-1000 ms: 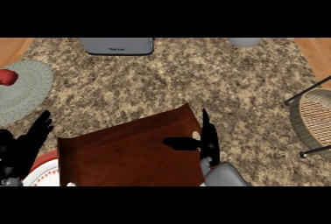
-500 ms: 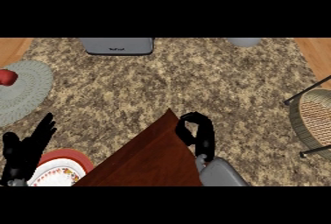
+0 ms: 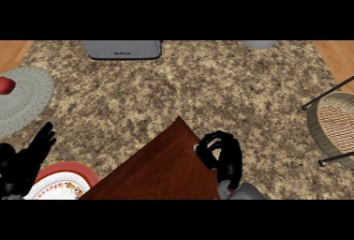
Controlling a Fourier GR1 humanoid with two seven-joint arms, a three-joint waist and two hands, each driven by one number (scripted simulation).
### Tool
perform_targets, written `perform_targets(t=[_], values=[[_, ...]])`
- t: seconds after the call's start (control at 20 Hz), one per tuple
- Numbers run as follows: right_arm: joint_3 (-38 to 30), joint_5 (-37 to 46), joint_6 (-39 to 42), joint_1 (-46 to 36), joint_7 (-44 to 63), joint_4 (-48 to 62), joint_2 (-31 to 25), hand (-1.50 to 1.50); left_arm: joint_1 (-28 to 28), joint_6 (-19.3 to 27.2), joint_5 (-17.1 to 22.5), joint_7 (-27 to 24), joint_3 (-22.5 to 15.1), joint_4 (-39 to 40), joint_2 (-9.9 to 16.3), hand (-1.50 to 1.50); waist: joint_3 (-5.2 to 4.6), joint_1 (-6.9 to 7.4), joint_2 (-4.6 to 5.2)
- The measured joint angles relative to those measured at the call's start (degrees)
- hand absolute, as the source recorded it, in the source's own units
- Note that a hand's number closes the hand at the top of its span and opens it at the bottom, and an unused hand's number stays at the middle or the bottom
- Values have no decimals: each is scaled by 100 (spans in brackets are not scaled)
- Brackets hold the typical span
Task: Pick the cupcake from the tray and place it in the tiered basket
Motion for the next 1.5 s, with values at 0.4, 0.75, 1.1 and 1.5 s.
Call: perform_targets(t=[0.4, 0.75, 1.1, 1.5], values=[[1839, 1927, 1082, 128, 261, -536, -977, 150, 46, 40, -21, 79, 36, 53, 12, 0, -46, -136, -131], [1892, 3466, 1895, 202, 982, -2503, -1938, 150, 197, 79, 49, 84, 199, 55, 50, 0, -36, -410, -180], [1282, 4138, 2943, 589, 1501, -5125, -2719, 150, 161, 103, 37, 116, 144, -72, -15, 0, -12, -319, -84], [-234, 4080, 3805, 531, 1453, -5918, -3127, 150, -80, -45, 58, 186, 76, -63, 25, 0, 8, -38, 27]])
